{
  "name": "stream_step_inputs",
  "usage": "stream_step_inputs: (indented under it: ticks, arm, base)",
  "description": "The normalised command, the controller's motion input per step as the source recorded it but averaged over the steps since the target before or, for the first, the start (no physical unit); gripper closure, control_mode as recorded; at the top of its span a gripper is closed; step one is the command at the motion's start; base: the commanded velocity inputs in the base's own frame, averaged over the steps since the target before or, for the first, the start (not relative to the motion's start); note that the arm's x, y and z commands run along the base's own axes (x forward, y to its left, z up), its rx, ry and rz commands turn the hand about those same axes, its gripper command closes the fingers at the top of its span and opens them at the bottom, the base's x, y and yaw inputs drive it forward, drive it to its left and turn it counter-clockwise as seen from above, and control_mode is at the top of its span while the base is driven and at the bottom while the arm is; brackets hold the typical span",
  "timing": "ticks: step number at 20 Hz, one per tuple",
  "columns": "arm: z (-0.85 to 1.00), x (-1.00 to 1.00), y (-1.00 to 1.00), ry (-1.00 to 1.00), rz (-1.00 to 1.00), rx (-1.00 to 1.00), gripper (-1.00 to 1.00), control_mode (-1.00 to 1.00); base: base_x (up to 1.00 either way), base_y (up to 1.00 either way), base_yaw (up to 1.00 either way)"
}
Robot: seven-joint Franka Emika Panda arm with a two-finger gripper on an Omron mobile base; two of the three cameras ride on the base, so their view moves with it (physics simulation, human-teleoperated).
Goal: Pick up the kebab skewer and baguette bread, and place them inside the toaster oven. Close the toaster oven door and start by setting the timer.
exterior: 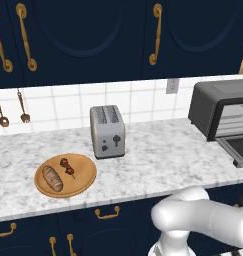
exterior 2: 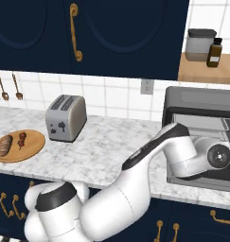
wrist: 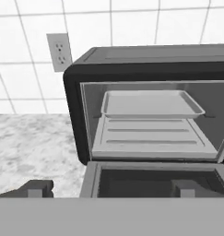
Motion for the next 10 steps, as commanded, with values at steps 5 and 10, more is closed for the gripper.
stream_step_inputs:
  ticks: [5,10]
  arm:
    - [-0.18,0.77,-0.02,-0.13,0.06,0.01,-1.00,-1.00]
    - [-0.06,0.56,-0.39,-0.11,0.02,0.00,-1.00,-1.00]
  base:
    - [0.00,0.00,0.00]
    - [0.00,0.00,0.00]
